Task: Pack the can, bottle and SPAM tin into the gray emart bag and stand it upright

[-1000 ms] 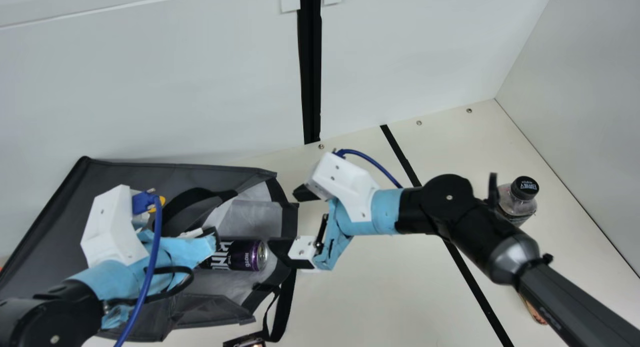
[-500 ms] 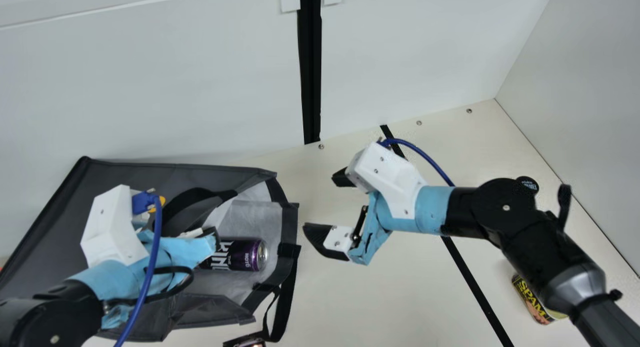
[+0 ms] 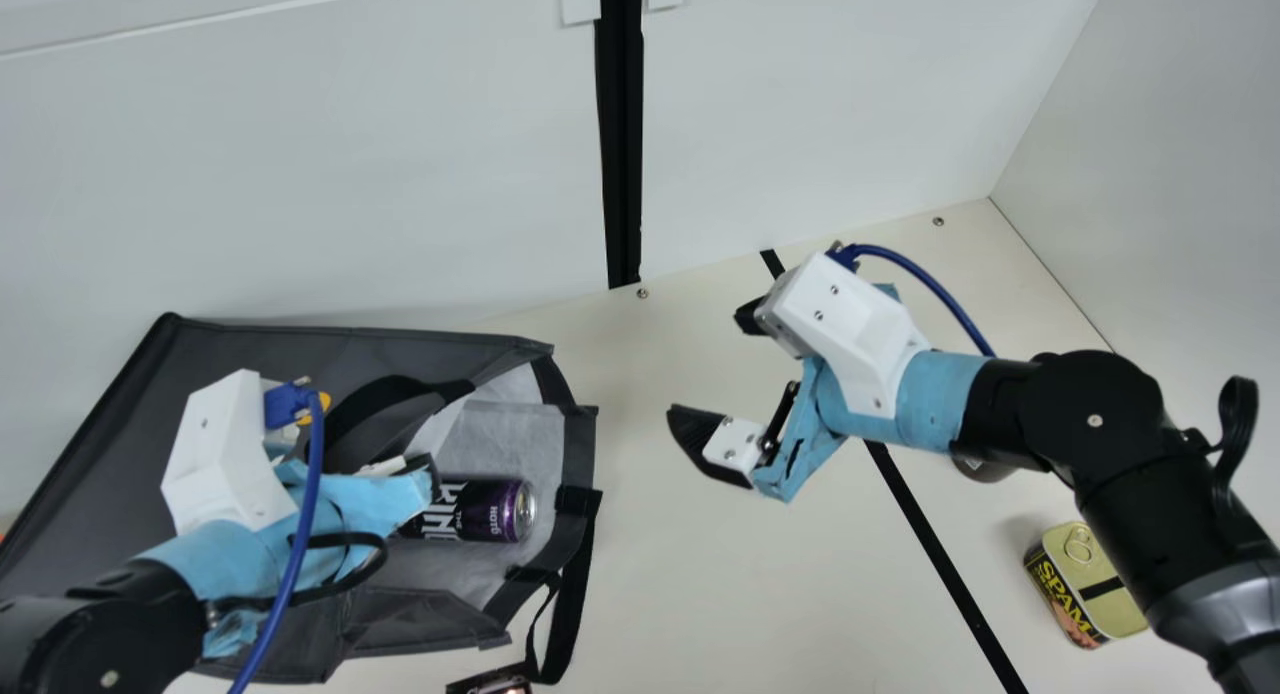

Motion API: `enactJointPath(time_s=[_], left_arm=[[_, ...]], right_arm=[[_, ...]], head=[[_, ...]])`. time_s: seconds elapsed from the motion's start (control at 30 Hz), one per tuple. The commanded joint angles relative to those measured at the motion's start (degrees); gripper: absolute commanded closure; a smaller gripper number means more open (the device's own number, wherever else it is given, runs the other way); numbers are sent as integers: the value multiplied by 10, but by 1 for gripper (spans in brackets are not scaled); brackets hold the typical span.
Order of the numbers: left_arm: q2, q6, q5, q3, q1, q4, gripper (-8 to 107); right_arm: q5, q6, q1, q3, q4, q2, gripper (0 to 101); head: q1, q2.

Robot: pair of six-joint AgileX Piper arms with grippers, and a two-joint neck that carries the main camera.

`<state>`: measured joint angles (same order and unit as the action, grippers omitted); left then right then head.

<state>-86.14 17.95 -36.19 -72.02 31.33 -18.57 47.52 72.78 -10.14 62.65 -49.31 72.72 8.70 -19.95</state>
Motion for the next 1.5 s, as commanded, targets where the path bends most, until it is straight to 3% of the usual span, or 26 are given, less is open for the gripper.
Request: enactJointPath(time_s=[0.0,0.4,0.87,1.2,1.47], left_arm=[[0,0,0,0,0,0,107],[0,0,0,0,0,0,107],[0,0,0,0,0,0,107],[0,0,0,0,0,0,107],[0,0,0,0,0,0,107]], right_arm=[[-3,-8,-6,10,14,1,6],[-10,-98,-48,74,112,2,6],[-23,-361,-59,124,330,-29,6],[28,-541,-40,156,492,-65,6],[89,-638,-12,184,593,-91,6]], head=[[13,0],[13,0],[13,0],[13,0],[13,0]])
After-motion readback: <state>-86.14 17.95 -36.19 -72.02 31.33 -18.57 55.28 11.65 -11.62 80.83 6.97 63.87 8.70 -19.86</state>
